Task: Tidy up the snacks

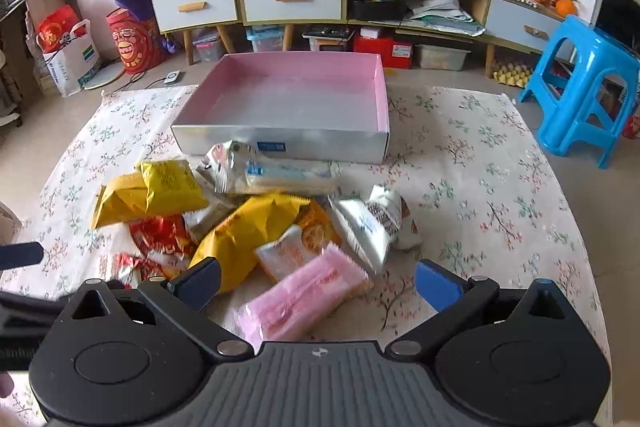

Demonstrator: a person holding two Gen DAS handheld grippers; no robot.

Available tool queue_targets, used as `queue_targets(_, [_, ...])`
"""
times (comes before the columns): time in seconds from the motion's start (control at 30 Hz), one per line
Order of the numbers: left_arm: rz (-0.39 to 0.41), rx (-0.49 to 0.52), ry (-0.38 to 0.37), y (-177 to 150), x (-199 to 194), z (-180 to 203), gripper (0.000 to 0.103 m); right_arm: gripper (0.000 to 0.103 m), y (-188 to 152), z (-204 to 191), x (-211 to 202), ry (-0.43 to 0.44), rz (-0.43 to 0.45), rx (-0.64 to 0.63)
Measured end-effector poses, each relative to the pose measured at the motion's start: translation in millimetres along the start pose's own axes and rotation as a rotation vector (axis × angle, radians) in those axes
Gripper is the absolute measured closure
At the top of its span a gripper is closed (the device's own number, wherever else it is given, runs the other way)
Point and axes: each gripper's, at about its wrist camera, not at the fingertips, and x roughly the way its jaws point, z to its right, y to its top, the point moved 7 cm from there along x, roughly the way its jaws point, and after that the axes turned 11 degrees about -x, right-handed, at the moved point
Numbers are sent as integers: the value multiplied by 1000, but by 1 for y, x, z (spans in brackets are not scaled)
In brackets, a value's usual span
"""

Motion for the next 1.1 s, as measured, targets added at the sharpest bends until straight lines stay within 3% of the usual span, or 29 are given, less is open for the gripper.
queue_targets(0.13, [-41, -12, -8, 7, 13, -10, 0, 10, 9, 12, 15, 46, -42, 21])
queue_targets(0.37, [-54, -79, -114, 30, 38, -25, 2, 10, -8, 30, 47, 198, -233, 216])
queue_targets(0.5, [-32, -88, -193, 47, 50, -22, 2, 11, -20, 26, 56, 224, -283, 237])
queue_targets(0.63, [-40, -181, -242, 61, 62, -18, 5, 15, -25, 23, 62, 248, -315, 278])
queue_targets(0.83, [-60, -288, -232, 70, 81, -13, 25, 21, -27, 17, 69, 276, -344, 319])
queue_targets(1.0, [-86, -389, -220, 65, 93, -19, 56, 21, -27, 22, 71, 256, -340, 345])
queue_targets(1.1, [-68, -421, -214, 64, 96, -20, 68, 24, -26, 22, 72, 238, -330, 339])
